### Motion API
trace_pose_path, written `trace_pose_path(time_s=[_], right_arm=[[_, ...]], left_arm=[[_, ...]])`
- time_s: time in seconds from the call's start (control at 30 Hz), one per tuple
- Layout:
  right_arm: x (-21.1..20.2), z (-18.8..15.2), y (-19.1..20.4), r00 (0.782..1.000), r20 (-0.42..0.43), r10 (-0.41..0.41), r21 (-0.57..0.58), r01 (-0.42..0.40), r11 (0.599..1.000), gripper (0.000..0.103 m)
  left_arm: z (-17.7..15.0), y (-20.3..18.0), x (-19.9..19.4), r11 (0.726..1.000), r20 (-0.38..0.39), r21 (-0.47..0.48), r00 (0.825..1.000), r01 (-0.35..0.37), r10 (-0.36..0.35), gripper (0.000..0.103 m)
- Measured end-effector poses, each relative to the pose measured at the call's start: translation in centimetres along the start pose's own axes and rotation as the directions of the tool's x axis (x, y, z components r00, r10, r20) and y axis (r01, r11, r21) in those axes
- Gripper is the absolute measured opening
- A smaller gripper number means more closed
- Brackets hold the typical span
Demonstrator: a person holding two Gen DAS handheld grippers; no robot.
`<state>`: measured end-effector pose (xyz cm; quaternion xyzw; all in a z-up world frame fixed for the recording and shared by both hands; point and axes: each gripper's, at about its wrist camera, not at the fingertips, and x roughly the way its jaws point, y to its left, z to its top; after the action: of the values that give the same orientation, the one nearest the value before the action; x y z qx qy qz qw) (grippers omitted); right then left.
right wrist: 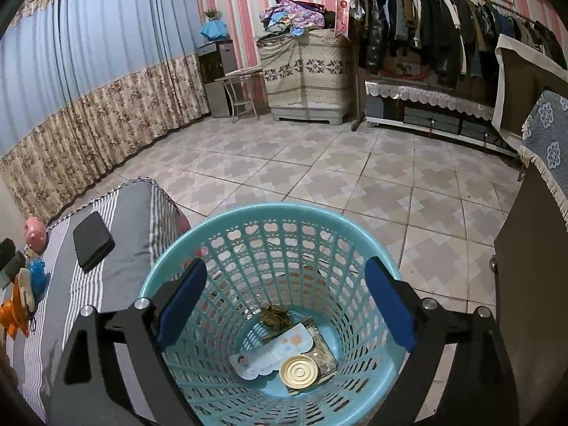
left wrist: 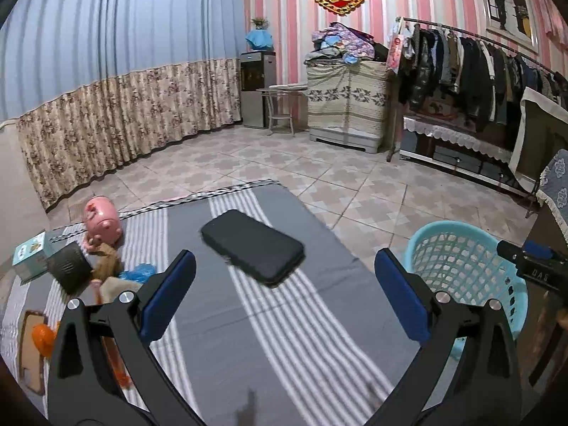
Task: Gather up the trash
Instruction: 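Withdraw both open tools from the basket back toward the table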
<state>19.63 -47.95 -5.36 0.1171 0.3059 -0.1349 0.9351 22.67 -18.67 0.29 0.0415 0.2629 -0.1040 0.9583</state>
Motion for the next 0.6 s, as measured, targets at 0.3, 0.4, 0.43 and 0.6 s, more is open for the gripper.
trace_pose_path(time_s=[0.3,0.4,0.43,0.6], right_arm=[[-0.9,-0.7,3.2,0.999,0.006,0.041,-0.057,-0.041,0.998,0.089],[-1.2,-1.1,4.4,0.999,0.009,0.049,-0.084,-0.048,0.995,0.089],[-1.2,-1.3,4.8,0.999,0.008,0.047,-0.096,-0.046,0.994,0.089],[-1.5,-2.0,6.8,0.999,0.006,0.04,-0.142,-0.039,0.989,0.089]], left_arm=[[-1.6,5.3,-2.4,0.997,-0.006,-0.035,0.997,-0.074,0.074,0.097],[-2.4,7.3,-3.1,0.994,-0.014,-0.053,0.995,-0.097,0.096,0.097],[-2.8,8.0,-3.3,0.993,-0.016,-0.057,0.994,-0.106,0.105,0.098],[-5.0,11.5,-4.5,0.984,-0.037,-0.08,0.987,-0.159,0.157,0.097]])
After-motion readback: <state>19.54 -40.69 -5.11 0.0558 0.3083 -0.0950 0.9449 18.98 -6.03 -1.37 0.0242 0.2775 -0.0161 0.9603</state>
